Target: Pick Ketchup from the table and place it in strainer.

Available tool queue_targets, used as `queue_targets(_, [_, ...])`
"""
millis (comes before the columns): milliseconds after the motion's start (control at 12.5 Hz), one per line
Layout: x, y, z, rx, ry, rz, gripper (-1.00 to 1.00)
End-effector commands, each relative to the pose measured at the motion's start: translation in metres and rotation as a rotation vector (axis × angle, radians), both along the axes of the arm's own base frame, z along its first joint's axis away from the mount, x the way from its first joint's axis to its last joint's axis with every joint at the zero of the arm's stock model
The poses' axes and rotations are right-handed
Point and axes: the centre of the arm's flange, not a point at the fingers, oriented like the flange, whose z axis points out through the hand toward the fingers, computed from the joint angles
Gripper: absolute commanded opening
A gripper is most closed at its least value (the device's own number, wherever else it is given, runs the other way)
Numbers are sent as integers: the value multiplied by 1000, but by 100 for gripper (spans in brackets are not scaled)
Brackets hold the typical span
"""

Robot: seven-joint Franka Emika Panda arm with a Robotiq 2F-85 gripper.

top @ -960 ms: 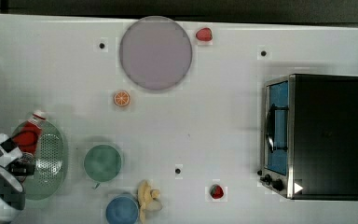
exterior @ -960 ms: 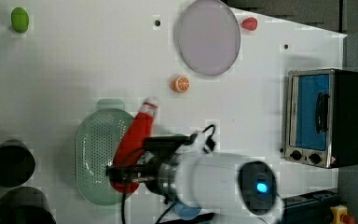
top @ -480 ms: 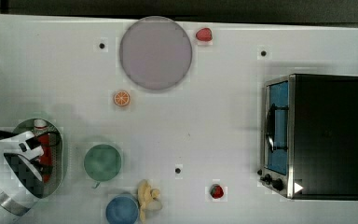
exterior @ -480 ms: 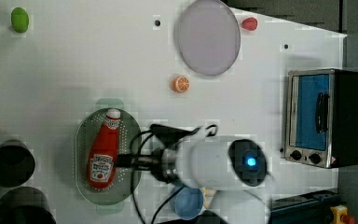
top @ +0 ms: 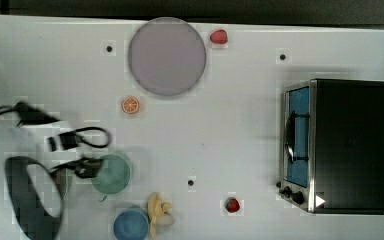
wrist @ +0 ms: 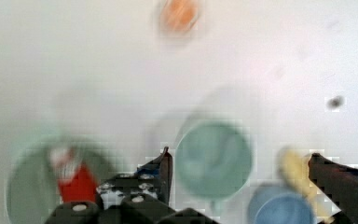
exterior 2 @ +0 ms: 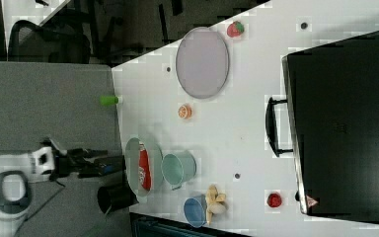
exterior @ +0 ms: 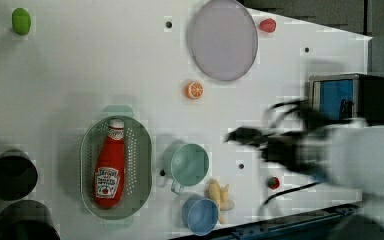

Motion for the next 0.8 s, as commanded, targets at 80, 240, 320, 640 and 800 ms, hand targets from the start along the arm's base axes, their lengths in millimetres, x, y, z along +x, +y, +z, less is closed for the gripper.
queue_targets(80, [41,-131,52,8,-50,-205,100])
queue_targets(240, [46,-195,72,22,-86,-327,100])
queue_targets(320, [44,-220,80,28,-95,-374,100])
queue_targets(640, [25,-260,93,23,-40,-456,100])
queue_targets(800, [22,-259,98,28,-45,-457,100])
